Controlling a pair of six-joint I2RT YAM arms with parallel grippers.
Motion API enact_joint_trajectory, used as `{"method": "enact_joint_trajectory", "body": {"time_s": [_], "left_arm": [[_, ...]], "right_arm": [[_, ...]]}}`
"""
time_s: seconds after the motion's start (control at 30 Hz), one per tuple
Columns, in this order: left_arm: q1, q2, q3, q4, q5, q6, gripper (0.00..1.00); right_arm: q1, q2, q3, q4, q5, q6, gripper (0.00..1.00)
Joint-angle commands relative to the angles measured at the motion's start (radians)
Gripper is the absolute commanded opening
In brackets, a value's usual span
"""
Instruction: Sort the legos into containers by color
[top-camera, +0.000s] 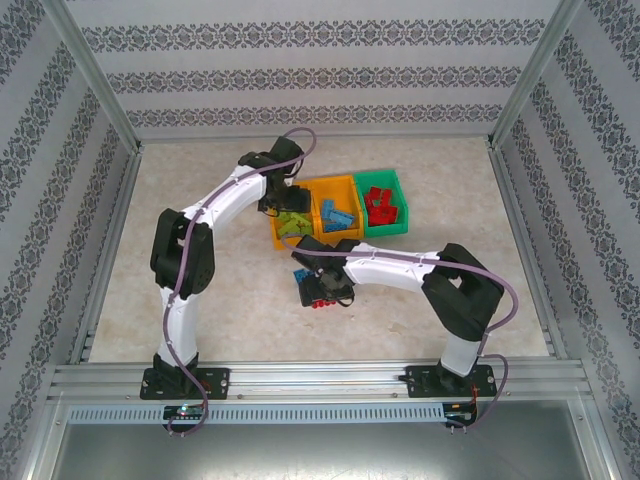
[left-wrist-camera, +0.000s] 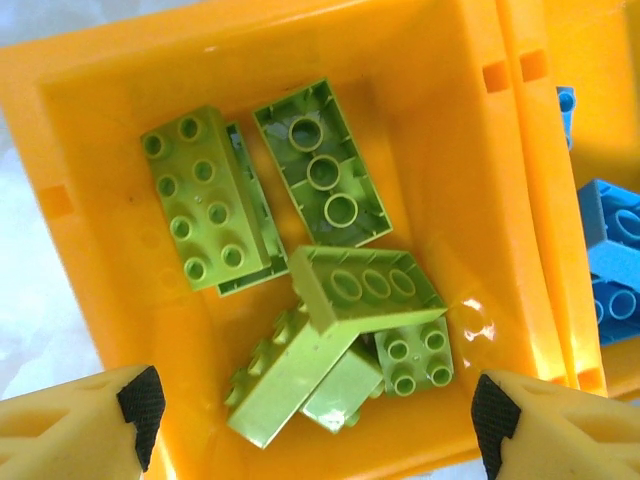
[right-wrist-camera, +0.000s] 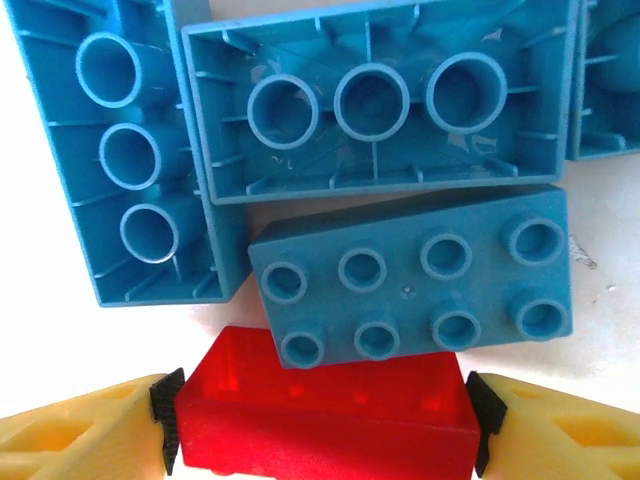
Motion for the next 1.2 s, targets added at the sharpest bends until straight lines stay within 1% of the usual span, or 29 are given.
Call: {"method": "enact_joint_trajectory", "body": {"time_s": [0.0,0.2,0.27,0.37,0.43,0.53,0.63,0.7,0.8,0.93,1.03,1.17], "left_arm": [[0.009,-0.07,-0.016,0.011,-0.014,-0.022,0.83],[0.01,-0.105,-0.017,0.01,-0.036,-0.024,0.83],[0.01,-0.116,-0.022,0.009,-0.038,-0.022,0.83],[0.01,-0.135,-0.033,0.007,-0.044,-0.021,0.84],[0.009,-0.148,-0.046,0.007,-0.048,-0.021,0.84],[0.01,-0.176,-0.073,0.014,-0.054,-0.026,0.85],[0.01,-0.21,-0.113,0.018,-0.062,-0.031,0.86],[0.01,-0.235,-0.151,0.018,-0.06,-0.035,0.86],[0.009,-0.277,-0.223,0.023,-0.034,-0.055,0.89],[-0.008,-0.346,-0.354,0.062,0.033,-0.113,0.9],[-0.043,-0.376,-0.424,0.071,0.047,-0.149,0.93],[-0.104,-0.387,-0.466,0.064,0.045,-0.171,0.96]], "right_arm": [[0.018,0.022,0.016,-0.046,0.036,0.013,0.68],[0.023,0.006,0.029,-0.073,0.053,0.011,0.6],[0.023,-0.031,0.031,-0.086,0.076,0.013,0.56],[0.002,-0.126,0.02,-0.08,0.091,0.02,0.54],[-0.036,-0.196,0.004,-0.059,0.076,0.025,0.53],[-0.12,-0.295,-0.027,-0.024,0.058,0.028,0.53],[-0.238,-0.364,-0.045,0.002,0.04,0.012,0.53],[-0.344,-0.376,-0.044,0.011,0.033,-0.003,0.53],[-0.501,-0.332,-0.009,0.032,-0.002,-0.022,0.53],[-0.647,-0.19,0.108,0.05,-0.048,-0.03,0.52],[-0.694,-0.072,0.233,0.026,-0.051,-0.042,0.52],[-0.728,0.044,0.359,0.009,-0.035,-0.038,0.52]]}}
